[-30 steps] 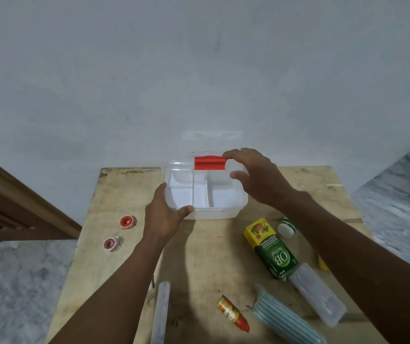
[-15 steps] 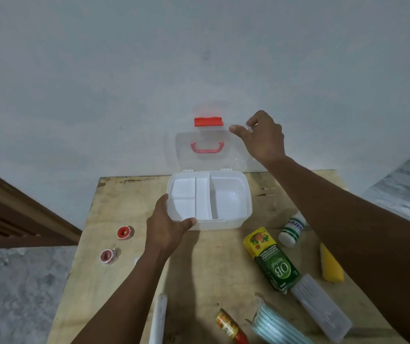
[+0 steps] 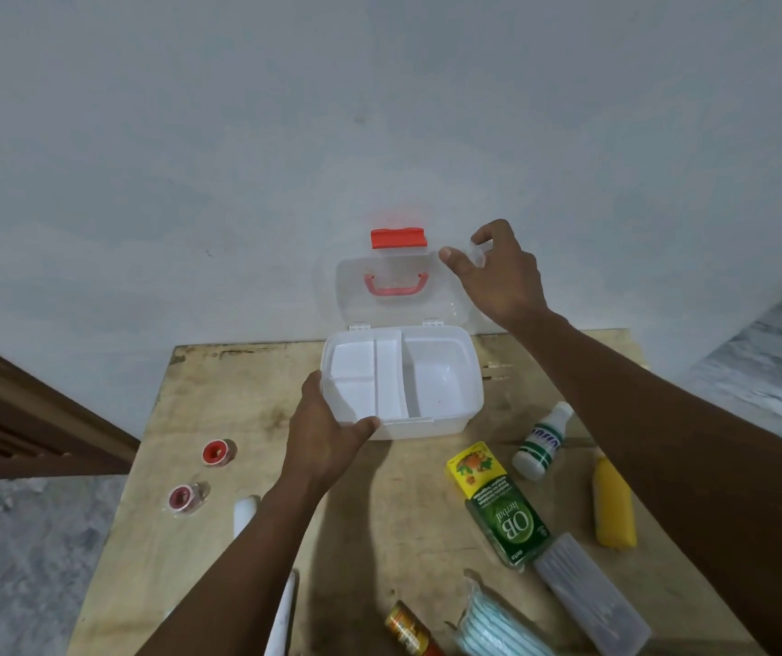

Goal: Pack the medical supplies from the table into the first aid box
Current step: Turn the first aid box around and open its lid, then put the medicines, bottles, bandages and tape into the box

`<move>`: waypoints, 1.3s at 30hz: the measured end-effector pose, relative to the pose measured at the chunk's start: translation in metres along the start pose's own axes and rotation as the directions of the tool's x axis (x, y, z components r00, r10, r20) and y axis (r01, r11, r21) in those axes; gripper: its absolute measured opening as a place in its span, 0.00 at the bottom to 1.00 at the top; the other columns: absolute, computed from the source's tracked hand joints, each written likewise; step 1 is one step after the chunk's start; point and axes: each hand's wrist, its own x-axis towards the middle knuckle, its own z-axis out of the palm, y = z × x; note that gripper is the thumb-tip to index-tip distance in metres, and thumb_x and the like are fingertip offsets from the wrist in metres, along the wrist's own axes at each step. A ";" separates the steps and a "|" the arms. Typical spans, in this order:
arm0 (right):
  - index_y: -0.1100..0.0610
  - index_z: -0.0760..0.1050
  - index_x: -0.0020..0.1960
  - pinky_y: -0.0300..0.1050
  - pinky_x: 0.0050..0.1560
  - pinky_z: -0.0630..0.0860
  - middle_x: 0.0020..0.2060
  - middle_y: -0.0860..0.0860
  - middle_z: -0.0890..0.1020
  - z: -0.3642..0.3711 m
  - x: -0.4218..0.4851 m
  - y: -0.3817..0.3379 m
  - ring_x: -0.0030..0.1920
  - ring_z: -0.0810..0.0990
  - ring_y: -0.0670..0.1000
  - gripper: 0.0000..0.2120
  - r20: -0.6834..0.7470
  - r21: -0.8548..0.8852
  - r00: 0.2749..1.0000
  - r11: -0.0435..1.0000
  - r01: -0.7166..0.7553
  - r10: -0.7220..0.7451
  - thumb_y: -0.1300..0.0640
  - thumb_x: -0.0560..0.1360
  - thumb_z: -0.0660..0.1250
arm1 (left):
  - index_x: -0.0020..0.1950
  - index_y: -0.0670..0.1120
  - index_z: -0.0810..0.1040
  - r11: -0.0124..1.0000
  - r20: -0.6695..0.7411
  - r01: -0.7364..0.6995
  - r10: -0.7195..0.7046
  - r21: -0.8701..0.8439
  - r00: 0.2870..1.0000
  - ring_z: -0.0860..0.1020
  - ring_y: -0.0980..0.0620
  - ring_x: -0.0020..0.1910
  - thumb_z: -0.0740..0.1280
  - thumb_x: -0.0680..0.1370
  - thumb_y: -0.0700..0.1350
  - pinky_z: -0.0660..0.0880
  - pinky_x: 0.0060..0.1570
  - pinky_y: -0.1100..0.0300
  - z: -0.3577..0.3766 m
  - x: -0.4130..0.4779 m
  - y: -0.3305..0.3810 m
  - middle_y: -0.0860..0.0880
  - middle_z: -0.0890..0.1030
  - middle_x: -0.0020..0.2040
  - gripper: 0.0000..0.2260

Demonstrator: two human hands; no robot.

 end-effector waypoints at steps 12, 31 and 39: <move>0.56 0.61 0.70 0.53 0.62 0.72 0.66 0.58 0.73 -0.002 -0.005 0.000 0.63 0.75 0.61 0.33 0.077 -0.050 0.997 0.999 -0.019 0.023 0.38 0.74 0.66 | 0.70 0.51 0.62 0.994 0.116 -0.090 0.082 0.059 0.990 0.72 0.51 0.58 0.81 0.66 0.50 0.70 0.41 0.66 -0.003 0.016 0.003 0.54 0.73 0.62 0.39; 0.54 0.70 0.47 0.43 0.36 0.71 0.45 0.52 0.78 0.015 -0.199 0.078 0.41 0.77 0.52 0.23 0.182 -0.619 0.896 0.755 -0.215 0.404 0.38 0.66 0.71 | 0.80 0.40 0.45 0.982 0.150 -0.030 0.001 0.185 0.989 0.68 0.40 0.71 0.77 0.70 0.55 0.71 0.65 0.49 -0.010 0.010 0.004 0.40 0.68 0.74 0.53; 0.55 0.67 0.66 0.52 0.55 0.72 0.59 0.55 0.75 0.023 -0.218 0.082 0.62 0.74 0.57 0.30 0.102 -0.712 0.889 0.657 -0.248 0.447 0.44 0.69 0.71 | 0.80 0.38 0.46 0.975 0.142 -0.059 0.029 0.212 0.989 0.68 0.40 0.71 0.76 0.71 0.55 0.70 0.65 0.50 -0.007 0.011 0.000 0.39 0.70 0.71 0.52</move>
